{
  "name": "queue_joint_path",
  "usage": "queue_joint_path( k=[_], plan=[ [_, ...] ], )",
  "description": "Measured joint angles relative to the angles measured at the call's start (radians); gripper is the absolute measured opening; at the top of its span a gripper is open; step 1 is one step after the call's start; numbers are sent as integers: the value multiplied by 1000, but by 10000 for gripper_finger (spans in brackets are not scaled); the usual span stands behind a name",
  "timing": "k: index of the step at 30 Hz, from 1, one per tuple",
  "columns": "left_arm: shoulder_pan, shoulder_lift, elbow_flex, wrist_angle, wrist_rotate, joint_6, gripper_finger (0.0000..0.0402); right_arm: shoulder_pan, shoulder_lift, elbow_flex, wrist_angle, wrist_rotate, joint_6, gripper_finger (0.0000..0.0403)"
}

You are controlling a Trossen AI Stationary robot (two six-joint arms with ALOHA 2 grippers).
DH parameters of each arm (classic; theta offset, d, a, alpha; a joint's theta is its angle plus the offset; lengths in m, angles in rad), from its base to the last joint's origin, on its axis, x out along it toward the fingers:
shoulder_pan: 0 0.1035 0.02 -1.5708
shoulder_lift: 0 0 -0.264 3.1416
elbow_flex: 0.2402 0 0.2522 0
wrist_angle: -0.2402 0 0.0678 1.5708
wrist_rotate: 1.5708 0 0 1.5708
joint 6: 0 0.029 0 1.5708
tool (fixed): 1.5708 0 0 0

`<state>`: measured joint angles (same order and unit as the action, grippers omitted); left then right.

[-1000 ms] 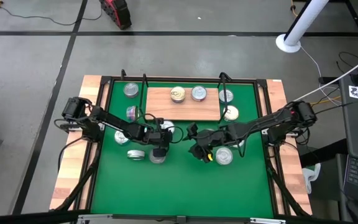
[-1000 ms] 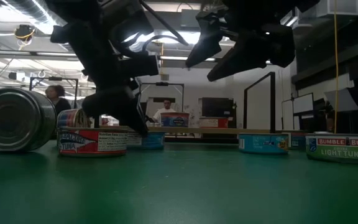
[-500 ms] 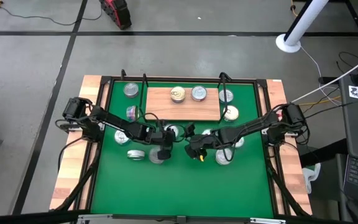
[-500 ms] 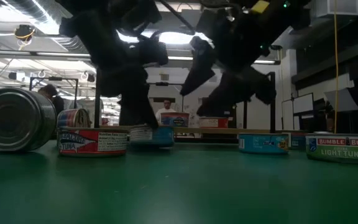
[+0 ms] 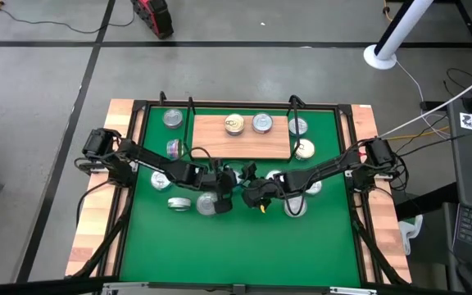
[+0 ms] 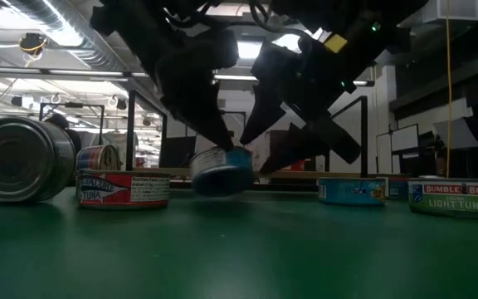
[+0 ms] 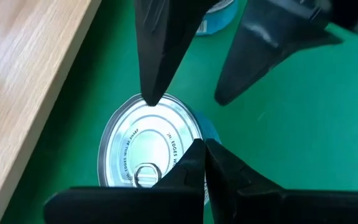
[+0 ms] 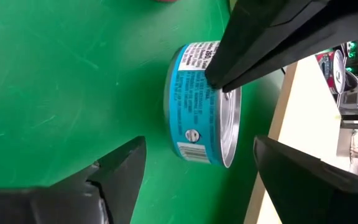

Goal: Stack canned seafood by type on shelf
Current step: Put the yellow blue tuna can on the shelf

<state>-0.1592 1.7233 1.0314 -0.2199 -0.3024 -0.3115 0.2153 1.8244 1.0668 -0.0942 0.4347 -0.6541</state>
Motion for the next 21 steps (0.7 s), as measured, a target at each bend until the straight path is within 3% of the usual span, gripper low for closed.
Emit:
queue_joint_path(
  k=[14, 21],
  plan=[
    [0, -2, 47, 2, 44, -8, 0, 0, 0, 0, 19, 15, 101, 294],
    [0, -2, 47, 2, 54, -10, 0, 1, 0, -1, 13, 22, 102, 235]
  ],
)
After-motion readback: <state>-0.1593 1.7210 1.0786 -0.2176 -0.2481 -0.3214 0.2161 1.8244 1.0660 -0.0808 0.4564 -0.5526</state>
